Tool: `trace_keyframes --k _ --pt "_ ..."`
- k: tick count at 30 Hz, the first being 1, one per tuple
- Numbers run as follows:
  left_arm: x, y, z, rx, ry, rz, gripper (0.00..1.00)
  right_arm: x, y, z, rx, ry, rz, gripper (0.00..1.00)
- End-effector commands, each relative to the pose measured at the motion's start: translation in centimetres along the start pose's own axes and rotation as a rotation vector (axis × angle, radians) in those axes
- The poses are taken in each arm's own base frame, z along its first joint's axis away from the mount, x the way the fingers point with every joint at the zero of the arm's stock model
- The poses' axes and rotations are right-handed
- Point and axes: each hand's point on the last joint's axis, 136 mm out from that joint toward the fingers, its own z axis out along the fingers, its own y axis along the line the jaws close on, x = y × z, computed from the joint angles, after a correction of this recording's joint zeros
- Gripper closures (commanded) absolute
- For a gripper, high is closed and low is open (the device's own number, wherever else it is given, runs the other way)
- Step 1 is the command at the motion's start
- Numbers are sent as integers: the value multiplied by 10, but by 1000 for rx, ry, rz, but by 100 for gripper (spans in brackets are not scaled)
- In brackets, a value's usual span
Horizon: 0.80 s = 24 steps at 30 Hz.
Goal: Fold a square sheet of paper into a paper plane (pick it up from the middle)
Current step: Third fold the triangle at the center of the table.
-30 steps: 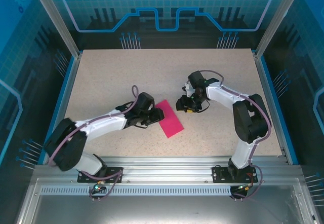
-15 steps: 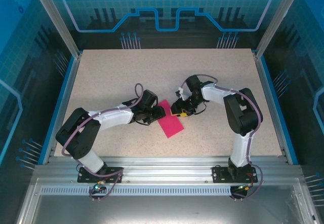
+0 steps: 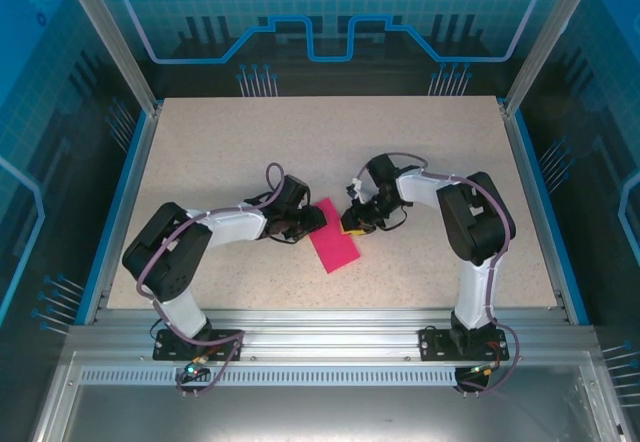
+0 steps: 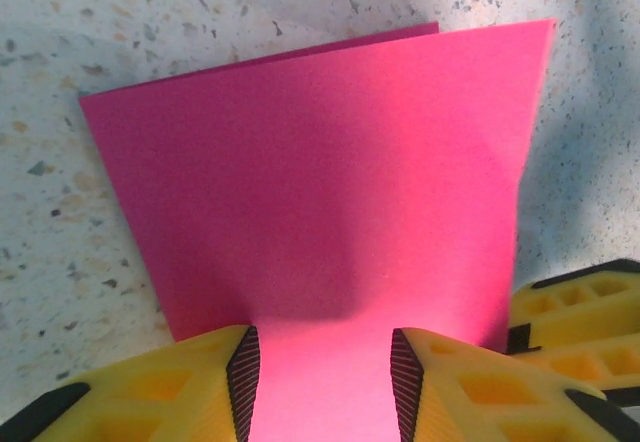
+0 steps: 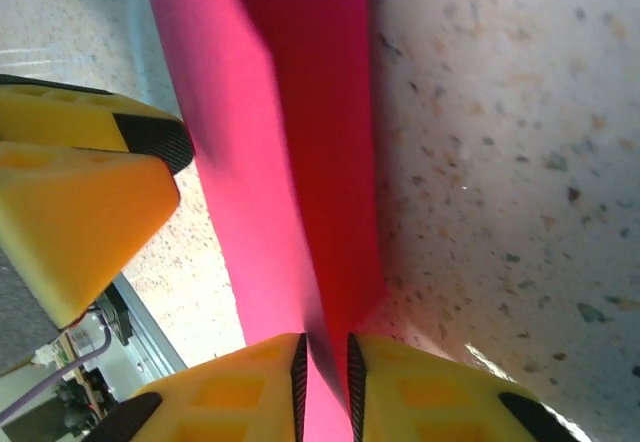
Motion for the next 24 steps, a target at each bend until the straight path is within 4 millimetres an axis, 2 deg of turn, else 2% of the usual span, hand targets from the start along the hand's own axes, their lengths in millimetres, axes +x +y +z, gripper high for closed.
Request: trace_keyframes --k 1,6,14,20,24 --pt "-9 -18 5 56 5 23 57 4 -1 -4 -10 -37 50 82" --pt "-12 -27 12 73 21 44 58 11 -5 -8 2 -90 110 88" --pt "-12 -34 16 87 45 92 58 20 -5 -10 -4 -166 199 88" --pt "-2 -35 -12 120 8 201 54 14 0 -13 -16 -182 245 85" --pt "27 -34 -31 101 1 390 51 12 3 -12 -23 -166 253 86"
